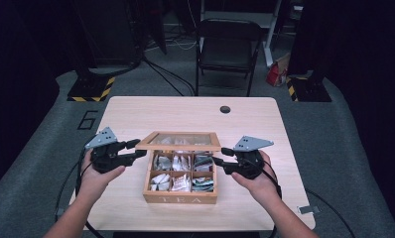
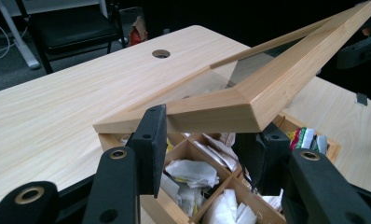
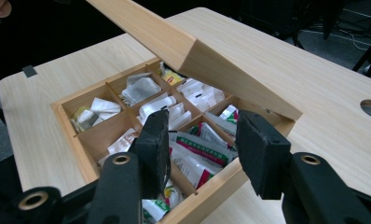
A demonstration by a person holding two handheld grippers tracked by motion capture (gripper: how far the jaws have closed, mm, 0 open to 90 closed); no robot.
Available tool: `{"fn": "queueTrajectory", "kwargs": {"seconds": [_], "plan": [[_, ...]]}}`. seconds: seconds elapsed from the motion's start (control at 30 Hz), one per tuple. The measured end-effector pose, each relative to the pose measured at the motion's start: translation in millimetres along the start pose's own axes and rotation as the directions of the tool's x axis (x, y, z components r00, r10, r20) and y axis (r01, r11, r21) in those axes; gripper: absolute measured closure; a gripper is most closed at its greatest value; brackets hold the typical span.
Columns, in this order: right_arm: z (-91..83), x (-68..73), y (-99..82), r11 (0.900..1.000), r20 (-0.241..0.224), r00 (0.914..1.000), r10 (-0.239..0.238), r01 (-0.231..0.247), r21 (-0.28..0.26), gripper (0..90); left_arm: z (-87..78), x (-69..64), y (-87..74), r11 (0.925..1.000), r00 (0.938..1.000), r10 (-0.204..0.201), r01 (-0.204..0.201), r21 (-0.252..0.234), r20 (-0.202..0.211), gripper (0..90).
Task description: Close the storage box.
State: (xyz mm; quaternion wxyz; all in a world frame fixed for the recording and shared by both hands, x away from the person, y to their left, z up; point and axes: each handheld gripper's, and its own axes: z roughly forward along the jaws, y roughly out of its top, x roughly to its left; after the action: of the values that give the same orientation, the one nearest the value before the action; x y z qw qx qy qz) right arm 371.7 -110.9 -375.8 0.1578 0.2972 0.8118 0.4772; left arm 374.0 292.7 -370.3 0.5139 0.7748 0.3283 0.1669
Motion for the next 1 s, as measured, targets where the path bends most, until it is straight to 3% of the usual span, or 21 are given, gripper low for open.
{"fn": "queueTrajectory", "kwargs": {"seconds": [0.53, 0.67, 1.0], "plan": [[-7.1, 12.1, -7.7, 1.0, -0.011, 0.9999, -0.003, 0.003, -0.008, 55.4, -1.5, -8.7, -19.0, 0.9999, 1.0, 0.009, -0.009, 0.012, -0.003, 53.3], [-9.9, 13.3, -6.6, 0.9998, -0.013, 0.9997, 0.02, -0.02, -0.009, 57.4, -2.0, -10.2, -22.4, 0.9994, 0.9998, 0.022, -0.022, 0.027, -0.004, 53.2], [-11.8, 16.2, -7.9, 0.9999, -0.008, 0.9999, 0.012, -0.012, 0.001, 58.9, -2.5, -11.2, -29.9, 0.9997, 0.9999, -0.007, 0.007, 0.021, 0.014, 53.3]]}}
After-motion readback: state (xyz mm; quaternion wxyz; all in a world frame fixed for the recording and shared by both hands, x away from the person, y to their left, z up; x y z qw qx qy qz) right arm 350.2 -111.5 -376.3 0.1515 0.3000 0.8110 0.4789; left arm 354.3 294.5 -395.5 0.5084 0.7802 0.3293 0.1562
